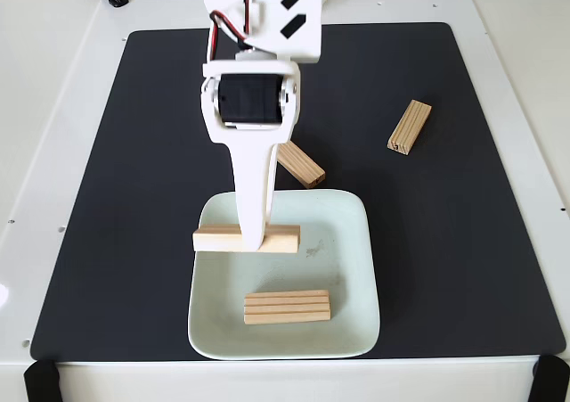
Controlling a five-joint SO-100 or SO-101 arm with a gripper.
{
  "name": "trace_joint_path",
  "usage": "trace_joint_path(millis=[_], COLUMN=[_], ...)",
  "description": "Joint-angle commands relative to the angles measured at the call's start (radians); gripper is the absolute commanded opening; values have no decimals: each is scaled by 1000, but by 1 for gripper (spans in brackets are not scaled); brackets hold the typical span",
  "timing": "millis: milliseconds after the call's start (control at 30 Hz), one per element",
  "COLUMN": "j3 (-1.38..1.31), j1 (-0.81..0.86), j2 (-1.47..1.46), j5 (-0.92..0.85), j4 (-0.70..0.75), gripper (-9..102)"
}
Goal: Pick up the wooden block and place them on the plate.
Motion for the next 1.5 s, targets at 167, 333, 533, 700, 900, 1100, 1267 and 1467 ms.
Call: trace_joint_path(millis=[167, 333, 533, 700, 900, 1100, 1267, 1467], j3=[-304, -298, -298, -295, -313, -308, -307, -302], j1=[-15, -18, -18, -18, -18, -17, -17, -17], j2=[-218, -230, -238, -247, -298, -310, -311, -313], j5=[-2, -5, -5, -5, -6, -6, -6, -6], j4=[-86, -129, -129, -129, -138, -215, -213, -213], gripper=[0, 0, 0, 0, 0, 0, 0, 0])
